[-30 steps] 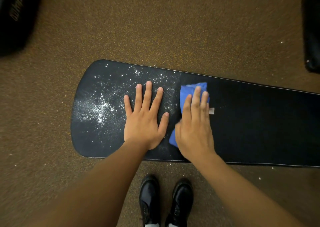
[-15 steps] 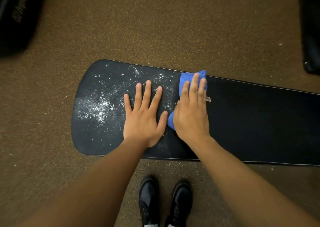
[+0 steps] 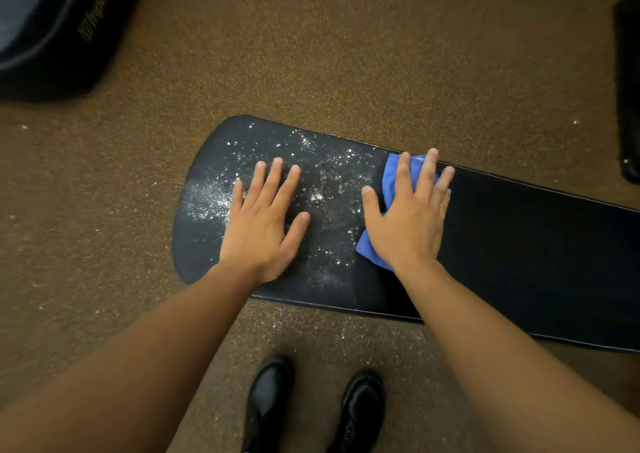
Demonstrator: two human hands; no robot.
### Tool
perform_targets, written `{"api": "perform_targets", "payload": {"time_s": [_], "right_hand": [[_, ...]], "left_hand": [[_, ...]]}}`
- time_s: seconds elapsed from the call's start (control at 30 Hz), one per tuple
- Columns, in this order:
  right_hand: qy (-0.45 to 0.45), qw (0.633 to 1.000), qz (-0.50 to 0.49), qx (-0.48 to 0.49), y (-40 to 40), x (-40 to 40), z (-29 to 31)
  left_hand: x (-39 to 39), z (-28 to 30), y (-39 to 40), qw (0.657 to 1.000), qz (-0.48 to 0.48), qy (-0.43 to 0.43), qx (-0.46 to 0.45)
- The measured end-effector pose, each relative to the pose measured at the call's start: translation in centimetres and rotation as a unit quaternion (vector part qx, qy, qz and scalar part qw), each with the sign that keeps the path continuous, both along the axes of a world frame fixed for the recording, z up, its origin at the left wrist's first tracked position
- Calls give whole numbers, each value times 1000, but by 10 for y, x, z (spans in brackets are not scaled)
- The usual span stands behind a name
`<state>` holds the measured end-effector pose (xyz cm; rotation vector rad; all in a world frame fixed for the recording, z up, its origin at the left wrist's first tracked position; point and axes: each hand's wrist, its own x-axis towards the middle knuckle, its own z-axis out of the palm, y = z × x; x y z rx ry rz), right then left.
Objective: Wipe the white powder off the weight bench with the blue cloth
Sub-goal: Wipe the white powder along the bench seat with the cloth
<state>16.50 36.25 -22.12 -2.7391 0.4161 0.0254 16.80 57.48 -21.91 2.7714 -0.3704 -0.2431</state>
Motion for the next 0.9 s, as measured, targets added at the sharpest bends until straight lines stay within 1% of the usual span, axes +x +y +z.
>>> {"api": "perform_targets", "payload": {"time_s": [0.13, 0.27, 0.37, 0.43, 0.5, 0.6, 0.67, 0.77, 0.87, 0.9], "right_hand": [[-2, 1000, -19, -8, 4, 4, -7], [-10, 1000, -20, -13, 8, 5, -7], [-15, 1000, -12, -7, 9, 7, -6], [-25, 1000, 7, 11, 17, 9, -7], [-39, 998, 48, 22, 33, 5, -8], [-37, 994, 106, 6, 53, -22, -11], [-34, 992, 119, 7, 52, -46, -11], [-46, 996, 78, 8, 31, -57, -12], [-36, 999, -25, 8, 13, -19, -13], [-34, 998, -44, 10, 12, -1, -12]], "left_hand": [[7, -9, 24, 999, 21, 8, 33], [8, -15, 28, 998, 10, 1, 61], [7, -16, 28, 998, 16, -5, 60], [7, -16, 28, 998, 14, -6, 55], [7, -15, 27, 999, 11, -9, 51], [6, -15, 28, 999, 8, -10, 50], [7, -15, 28, 999, 6, -11, 50], [7, -15, 29, 999, 4, -9, 52], [6, -15, 29, 998, 5, -7, 60], [7, -15, 29, 998, 5, -7, 62]]}}
